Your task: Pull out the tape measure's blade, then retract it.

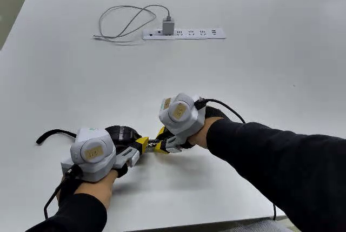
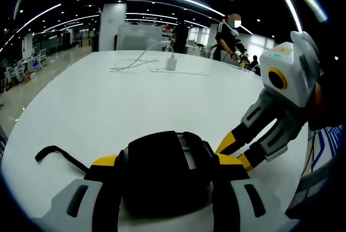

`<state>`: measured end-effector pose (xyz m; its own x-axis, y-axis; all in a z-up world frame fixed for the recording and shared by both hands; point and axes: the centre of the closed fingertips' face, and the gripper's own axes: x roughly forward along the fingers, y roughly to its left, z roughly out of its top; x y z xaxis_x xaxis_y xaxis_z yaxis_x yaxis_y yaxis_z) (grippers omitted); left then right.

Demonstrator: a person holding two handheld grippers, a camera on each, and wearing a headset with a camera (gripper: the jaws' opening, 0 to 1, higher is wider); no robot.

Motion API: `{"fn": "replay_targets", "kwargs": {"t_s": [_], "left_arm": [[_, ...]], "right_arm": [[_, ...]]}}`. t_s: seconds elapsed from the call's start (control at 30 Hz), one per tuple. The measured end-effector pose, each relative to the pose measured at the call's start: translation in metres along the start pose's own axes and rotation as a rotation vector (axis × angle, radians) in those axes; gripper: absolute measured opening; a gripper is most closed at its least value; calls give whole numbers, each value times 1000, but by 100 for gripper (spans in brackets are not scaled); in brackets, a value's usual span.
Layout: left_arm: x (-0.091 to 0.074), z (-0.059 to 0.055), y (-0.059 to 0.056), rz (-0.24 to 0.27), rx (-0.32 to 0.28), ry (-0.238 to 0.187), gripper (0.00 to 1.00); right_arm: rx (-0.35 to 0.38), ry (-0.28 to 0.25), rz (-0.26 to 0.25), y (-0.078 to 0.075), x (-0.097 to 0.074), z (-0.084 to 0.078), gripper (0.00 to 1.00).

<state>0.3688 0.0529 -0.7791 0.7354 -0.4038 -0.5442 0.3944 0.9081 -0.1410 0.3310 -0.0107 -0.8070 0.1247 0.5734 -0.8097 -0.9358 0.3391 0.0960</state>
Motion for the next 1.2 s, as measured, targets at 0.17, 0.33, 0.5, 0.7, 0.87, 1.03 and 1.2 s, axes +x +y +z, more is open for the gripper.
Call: {"fn": "replay_targets", "kwargs": {"t_s": [0.17,0.33,0.5,0.7,0.87,1.03,1.2], "left_arm": [[-1,0,-1,-1,3,1,64],[-1,0,-1,-4,4,2,64],[-1,0,-1,-8,-1,2,65],[-1,0,0,-8,1,2,65],[0,0,0,-10,-1,6,65],[0,0,0,-10,-3,7,65],[0,0,0,-8,-2,7,65]], "right_arm": [[5,-7,-17,1,1,1,10],[11,-23,-25,1,1,2,11],[1,-18,-20,2,2,4,11],[1,-20,-18,2,3,6,11],[2,-26,-12,2,4,7,11],[1,-29,-11,2,5,9,11],[-6,-33,-6,2,6,10,11]]}}
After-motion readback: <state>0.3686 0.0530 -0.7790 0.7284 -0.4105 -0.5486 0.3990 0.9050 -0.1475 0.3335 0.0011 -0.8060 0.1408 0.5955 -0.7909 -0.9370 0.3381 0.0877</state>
